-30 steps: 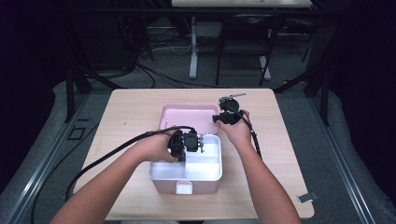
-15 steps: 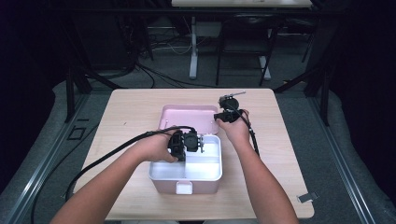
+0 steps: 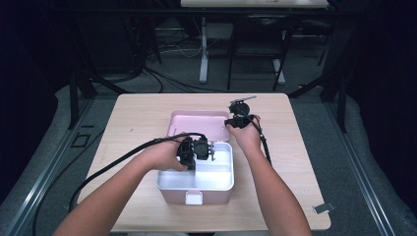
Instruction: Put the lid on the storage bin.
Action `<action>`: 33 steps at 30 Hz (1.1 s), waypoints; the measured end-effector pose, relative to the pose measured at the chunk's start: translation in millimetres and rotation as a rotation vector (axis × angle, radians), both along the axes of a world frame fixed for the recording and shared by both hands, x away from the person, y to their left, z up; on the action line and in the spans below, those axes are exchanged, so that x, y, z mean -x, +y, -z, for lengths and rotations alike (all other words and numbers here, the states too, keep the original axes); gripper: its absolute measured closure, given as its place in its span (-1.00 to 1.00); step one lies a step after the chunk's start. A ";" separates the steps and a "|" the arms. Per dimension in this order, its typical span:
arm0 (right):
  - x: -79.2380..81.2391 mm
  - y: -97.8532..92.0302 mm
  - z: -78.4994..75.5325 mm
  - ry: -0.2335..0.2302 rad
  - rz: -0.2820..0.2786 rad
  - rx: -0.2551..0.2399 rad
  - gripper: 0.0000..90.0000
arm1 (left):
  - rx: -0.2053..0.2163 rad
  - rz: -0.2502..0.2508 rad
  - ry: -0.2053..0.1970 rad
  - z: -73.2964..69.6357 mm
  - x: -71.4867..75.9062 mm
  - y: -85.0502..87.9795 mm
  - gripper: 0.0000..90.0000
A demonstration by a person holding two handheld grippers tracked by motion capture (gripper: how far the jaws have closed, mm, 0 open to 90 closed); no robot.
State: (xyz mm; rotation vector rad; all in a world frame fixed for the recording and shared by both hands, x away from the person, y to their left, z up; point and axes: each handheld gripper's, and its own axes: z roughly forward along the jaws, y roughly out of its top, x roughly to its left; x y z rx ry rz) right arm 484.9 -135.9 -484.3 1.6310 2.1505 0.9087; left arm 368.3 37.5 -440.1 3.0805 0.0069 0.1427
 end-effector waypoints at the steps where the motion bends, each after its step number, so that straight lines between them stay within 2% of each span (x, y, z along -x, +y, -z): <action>1: -0.3 0.2 0.0 0.001 0.001 0.000 0.63 | 0.000 0.000 0.000 0.0 -0.1 0.0 0.94; 13: -1.0 2.1 -3.3 0.019 0.024 -0.004 0.68 | -0.003 0.000 0.007 -0.3 -0.9 -0.2 0.94; 25: 0.6 3.6 -9.6 0.002 0.032 -0.005 0.73 | -0.006 0.001 0.008 -0.5 -1.0 -0.3 0.94; 28: 1.4 4.2 -10.2 -0.017 0.039 -0.010 0.74 | -0.004 0.001 0.010 -0.3 -1.1 -0.3 0.94; 31: 2.6 2.6 -14.2 0.003 0.022 -0.023 0.75 | -0.007 0.001 0.009 -0.5 -1.0 -0.4 0.94; 33: 3.3 3.3 -15.0 -0.025 0.040 -0.014 0.76 | -0.006 0.000 0.011 -0.4 -1.1 -0.4 0.94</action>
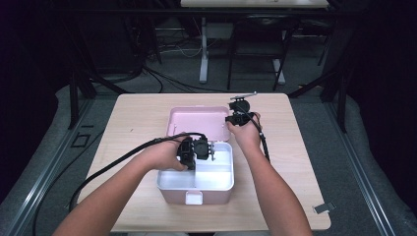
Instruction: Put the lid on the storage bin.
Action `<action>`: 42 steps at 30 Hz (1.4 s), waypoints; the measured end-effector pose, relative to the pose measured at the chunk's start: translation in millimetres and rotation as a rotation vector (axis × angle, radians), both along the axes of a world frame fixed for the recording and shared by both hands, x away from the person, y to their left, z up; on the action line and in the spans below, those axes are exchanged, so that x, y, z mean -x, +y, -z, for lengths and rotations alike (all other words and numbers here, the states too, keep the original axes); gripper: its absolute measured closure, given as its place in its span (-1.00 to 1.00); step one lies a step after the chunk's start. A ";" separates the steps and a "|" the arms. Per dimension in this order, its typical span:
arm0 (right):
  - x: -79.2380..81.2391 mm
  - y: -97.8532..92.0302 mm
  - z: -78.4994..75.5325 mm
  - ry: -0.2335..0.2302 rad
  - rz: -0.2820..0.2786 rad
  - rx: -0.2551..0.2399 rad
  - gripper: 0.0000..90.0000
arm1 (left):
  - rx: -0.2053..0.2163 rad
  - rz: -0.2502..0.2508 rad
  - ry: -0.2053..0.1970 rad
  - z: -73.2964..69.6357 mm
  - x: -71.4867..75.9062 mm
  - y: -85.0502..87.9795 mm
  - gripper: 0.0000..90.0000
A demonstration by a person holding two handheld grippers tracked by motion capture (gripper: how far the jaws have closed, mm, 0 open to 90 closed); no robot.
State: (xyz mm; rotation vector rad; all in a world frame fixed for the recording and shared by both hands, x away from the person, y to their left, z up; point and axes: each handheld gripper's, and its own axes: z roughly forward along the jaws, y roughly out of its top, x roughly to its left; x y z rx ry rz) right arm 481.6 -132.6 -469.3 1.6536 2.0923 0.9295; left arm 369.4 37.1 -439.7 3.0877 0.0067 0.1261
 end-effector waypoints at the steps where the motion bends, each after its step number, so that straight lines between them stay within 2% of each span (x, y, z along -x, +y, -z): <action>1: 0.5 -0.2 -1.0 -0.003 0.001 -0.003 0.76 | 0.000 0.000 0.001 0.1 0.0 0.0 0.94; 5: 2.9 -1.2 -6.1 -0.015 0.005 -0.004 0.78 | -0.001 0.000 -0.001 0.0 0.0 0.0 0.94; 7: 4.1 -1.1 -7.2 -0.043 0.004 -0.019 0.79 | -0.001 -0.001 -0.002 -0.1 0.1 0.0 0.94; 8: 5.0 -0.1 -7.4 -0.065 0.021 -0.012 0.80 | -0.001 0.000 -0.003 -0.1 0.2 0.0 0.94; 9: 6.6 -2.1 -10.8 -0.037 -0.008 -0.018 0.80 | -0.001 0.000 -0.004 -0.1 0.3 -0.1 0.94; 11: 8.7 -1.9 -13.4 -0.054 0.005 -0.010 0.81 | -0.001 -0.001 -0.002 -0.1 0.2 -0.1 0.94; 14: 11.4 -2.3 -17.0 -0.088 0.004 -0.025 0.82 | -0.003 0.001 -0.005 -0.1 0.2 -0.3 0.94; 16: 14.3 -3.8 -21.0 -0.095 -0.009 -0.032 0.83 | 0.000 -0.001 -0.003 0.3 0.3 -0.1 0.94; 17: 15.7 -3.8 -22.7 -0.108 -0.003 -0.024 0.84 | 0.002 -0.002 -0.003 0.4 0.5 -0.1 0.94; 19: 18.2 -4.4 -25.1 -0.142 -0.003 -0.044 0.85 | 0.002 -0.002 -0.007 0.4 0.9 -0.1 0.94; 21: 22.0 -6.0 -30.2 -0.139 -0.020 -0.050 0.86 | -0.002 -0.002 -0.011 0.1 1.2 -0.2 0.94; 23: 25.6 -5.3 -33.4 -0.159 -0.012 -0.038 0.86 | -0.002 -0.001 -0.012 0.1 1.2 -0.2 0.94; 24: 27.1 -6.5 -35.3 -0.153 -0.033 -0.051 0.87 | -0.002 0.000 -0.013 0.2 1.1 -0.3 0.94; 25: 28.2 -5.5 -35.9 -0.167 -0.012 -0.041 0.87 | -0.002 0.000 -0.014 0.2 1.2 -0.3 0.94; 27: 29.8 -6.1 -37.2 -0.181 -0.017 -0.049 0.87 | 0.000 0.001 -0.016 0.3 1.3 -0.1 0.93; 29: 31.7 -7.7 -39.8 -0.172 -0.039 -0.057 0.87 | 0.000 0.001 -0.015 0.1 1.3 0.0 0.93; 32: 33.5 -6.4 -41.0 -0.198 -0.020 -0.054 0.88 | 0.006 0.000 -0.013 0.3 1.3 0.7 0.93; 37: 36.9 -6.9 -44.3 -0.204 -0.024 -0.053 0.89 | 0.006 -0.007 -0.029 -0.2 3.2 1.5 0.92; 40: 37.2 -7.3 -44.9 -0.204 -0.023 -0.051 0.89 | -0.002 0.001 -0.049 0.0 4.1 3.2 0.85; 42: 37.3 -7.1 -45.0 -0.205 -0.023 -0.050 0.89 | 0.001 -0.017 -0.050 -0.7 3.7 5.6 0.77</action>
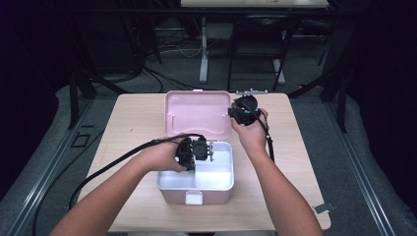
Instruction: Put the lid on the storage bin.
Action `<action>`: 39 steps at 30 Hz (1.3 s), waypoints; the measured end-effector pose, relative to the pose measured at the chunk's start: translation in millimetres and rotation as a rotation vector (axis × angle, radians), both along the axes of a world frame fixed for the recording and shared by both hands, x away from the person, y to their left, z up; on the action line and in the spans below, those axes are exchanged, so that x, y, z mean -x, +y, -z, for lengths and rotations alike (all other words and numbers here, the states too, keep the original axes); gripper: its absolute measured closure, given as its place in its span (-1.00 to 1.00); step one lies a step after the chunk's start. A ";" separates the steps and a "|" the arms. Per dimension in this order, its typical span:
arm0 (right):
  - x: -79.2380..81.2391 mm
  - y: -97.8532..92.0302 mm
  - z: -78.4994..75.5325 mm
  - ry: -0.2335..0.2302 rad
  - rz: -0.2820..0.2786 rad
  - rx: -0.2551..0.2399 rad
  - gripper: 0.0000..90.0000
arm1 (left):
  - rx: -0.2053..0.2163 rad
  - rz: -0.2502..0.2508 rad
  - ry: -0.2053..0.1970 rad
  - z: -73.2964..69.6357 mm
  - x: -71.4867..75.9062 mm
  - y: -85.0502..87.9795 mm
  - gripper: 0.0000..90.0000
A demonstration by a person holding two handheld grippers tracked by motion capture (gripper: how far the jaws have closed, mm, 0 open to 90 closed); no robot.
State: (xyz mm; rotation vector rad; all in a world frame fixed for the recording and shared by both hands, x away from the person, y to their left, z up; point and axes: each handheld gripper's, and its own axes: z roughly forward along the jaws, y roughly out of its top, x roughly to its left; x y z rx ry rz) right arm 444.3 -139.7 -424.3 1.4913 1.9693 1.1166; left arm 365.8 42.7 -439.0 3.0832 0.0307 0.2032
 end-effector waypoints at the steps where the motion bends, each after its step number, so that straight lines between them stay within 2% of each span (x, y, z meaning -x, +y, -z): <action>1: 0.0 0.1 0.0 -0.001 -0.001 0.002 0.89 | 0.012 -0.012 0.000 -1.0 -0.3 1.8 0.71; 3: 0.1 0.0 0.0 -0.003 -0.002 -0.003 0.89 | 0.036 -0.032 0.010 -4.4 -0.9 5.7 0.66; 9: 0.4 -0.8 -0.7 0.001 -0.014 -0.005 0.89 | 0.080 -0.063 -0.011 -18.9 1.1 14.9 0.46; 11: 0.3 -0.9 -0.8 0.001 -0.014 -0.008 0.89 | 0.109 -0.077 -0.003 -24.0 1.3 18.0 0.44; 13: 0.6 -0.2 -0.7 -0.008 -0.002 -0.008 0.89 | 0.155 -0.102 -0.006 -29.5 0.5 22.5 0.41; 16: 1.8 -0.3 -1.8 -0.009 -0.002 -0.005 0.89 | 0.232 -0.194 -0.004 -37.0 -4.9 33.7 0.39; 18: 2.4 -1.0 -2.6 -0.004 -0.013 -0.011 0.89 | 0.244 -0.247 -0.030 -38.1 -7.5 39.8 0.41; 21: 2.8 -0.3 -2.5 -0.013 -0.002 -0.011 0.89 | 0.299 -0.307 -0.040 -38.3 -11.0 48.2 0.45; 23: 3.2 -0.3 -2.8 -0.014 -0.001 -0.011 0.90 | 0.302 -0.340 -0.071 -38.6 -12.8 52.2 0.45; 25: 3.8 -0.1 -3.2 -0.014 0.000 -0.007 0.90 | 0.362 -0.388 -0.074 -39.9 -15.7 57.6 0.48; 30: 4.4 -0.2 -3.4 -0.022 -0.002 -0.009 0.90 | 0.447 -0.493 -0.137 -47.3 -22.3 70.0 0.56; 34: 5.2 -0.1 -4.1 -0.024 -0.004 -0.008 0.90 | 0.543 -0.602 -0.176 -53.7 -26.5 80.5 0.56; 39: 6.5 0.0 -5.0 -0.025 -0.003 -0.011 0.90 | 0.612 -0.718 -0.255 -57.1 -33.0 96.5 0.53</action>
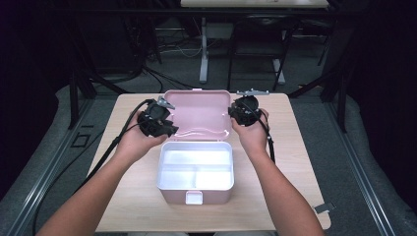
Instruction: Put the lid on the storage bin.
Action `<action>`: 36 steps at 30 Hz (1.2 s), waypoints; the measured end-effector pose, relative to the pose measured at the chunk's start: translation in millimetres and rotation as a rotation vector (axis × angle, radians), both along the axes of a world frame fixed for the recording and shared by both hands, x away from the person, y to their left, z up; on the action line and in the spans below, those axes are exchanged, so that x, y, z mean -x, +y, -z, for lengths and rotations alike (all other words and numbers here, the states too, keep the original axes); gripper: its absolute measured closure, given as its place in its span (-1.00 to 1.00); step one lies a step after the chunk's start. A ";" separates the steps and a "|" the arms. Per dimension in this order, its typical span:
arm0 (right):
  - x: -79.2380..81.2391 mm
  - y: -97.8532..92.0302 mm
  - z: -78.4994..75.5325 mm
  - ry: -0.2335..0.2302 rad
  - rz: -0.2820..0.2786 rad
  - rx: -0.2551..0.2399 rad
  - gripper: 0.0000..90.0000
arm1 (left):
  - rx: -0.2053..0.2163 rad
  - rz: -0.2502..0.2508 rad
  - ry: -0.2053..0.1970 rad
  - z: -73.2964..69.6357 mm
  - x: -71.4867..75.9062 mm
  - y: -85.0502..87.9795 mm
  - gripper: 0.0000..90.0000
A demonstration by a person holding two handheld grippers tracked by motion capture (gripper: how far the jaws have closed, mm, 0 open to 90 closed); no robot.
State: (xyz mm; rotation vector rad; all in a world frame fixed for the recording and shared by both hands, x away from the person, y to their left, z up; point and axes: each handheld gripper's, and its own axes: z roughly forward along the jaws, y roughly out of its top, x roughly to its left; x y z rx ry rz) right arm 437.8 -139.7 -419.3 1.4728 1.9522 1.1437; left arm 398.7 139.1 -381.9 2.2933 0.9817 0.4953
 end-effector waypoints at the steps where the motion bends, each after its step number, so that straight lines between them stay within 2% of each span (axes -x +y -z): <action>1: 0.2 0.1 -0.1 -0.002 -0.002 -0.004 0.90 | 0.026 -0.020 -0.011 -0.2 -1.5 3.5 0.53; 3: 0.4 -0.5 -0.7 0.003 -0.014 -0.004 0.91 | 0.044 -0.058 -0.029 0.2 -5.2 10.0 0.51; 4: 0.7 0.7 -0.5 -0.007 0.014 0.013 0.90 | 0.045 -0.070 -0.037 0.5 -7.2 13.0 0.51; 6: 0.6 0.1 -0.6 -0.005 -0.003 0.001 0.91 | 0.045 -0.084 -0.061 1.8 -11.0 17.7 0.51; 7: 0.7 0.1 -0.6 -0.005 -0.003 0.001 0.91 | 0.064 -0.102 -0.063 2.7 -12.9 20.6 0.51; 9: 0.7 0.0 -0.6 -0.007 -0.004 0.001 0.91 | 0.074 -0.118 -0.059 4.8 -17.2 25.6 0.51; 11: 0.8 0.0 -0.7 -0.007 -0.004 0.000 0.91 | 0.076 -0.145 -0.074 6.8 -20.8 28.7 0.50; 15: 1.1 0.3 -0.6 -0.015 -0.005 -0.006 0.91 | 0.123 -0.179 -0.094 8.4 -26.8 33.4 0.51; 17: 1.4 0.3 -0.7 -0.016 -0.004 -0.005 0.91 | 0.134 -0.188 -0.099 9.9 -30.2 33.4 0.51; 18: 1.5 0.5 -0.6 -0.017 -0.004 -0.005 0.91 | 0.125 -0.197 -0.110 10.3 -31.7 32.8 0.51; 21: 1.5 0.5 -0.7 -0.017 -0.004 -0.006 0.91 | 0.149 -0.217 -0.108 12.7 -37.5 32.5 0.51; 23: 2.0 0.2 -1.0 -0.011 -0.003 -0.004 0.91 | 0.142 -0.225 -0.107 15.2 -40.6 31.7 0.51; 29: 2.5 -0.7 -1.1 -0.009 -0.016 -0.013 0.91 | 0.160 -0.247 -0.104 21.4 -47.7 28.2 0.51; 31: 2.7 -0.1 -0.9 -0.019 -0.004 -0.010 0.91 | 0.167 -0.264 -0.109 23.4 -49.6 27.6 0.52; 32: 3.1 -0.1 -1.1 -0.018 -0.004 -0.010 0.91 | 0.172 -0.257 -0.101 24.1 -50.7 27.6 0.53; 36: 3.5 -0.4 -0.9 -0.022 -0.006 -0.015 0.91 | 0.176 -0.256 -0.114 26.2 -52.0 24.6 0.61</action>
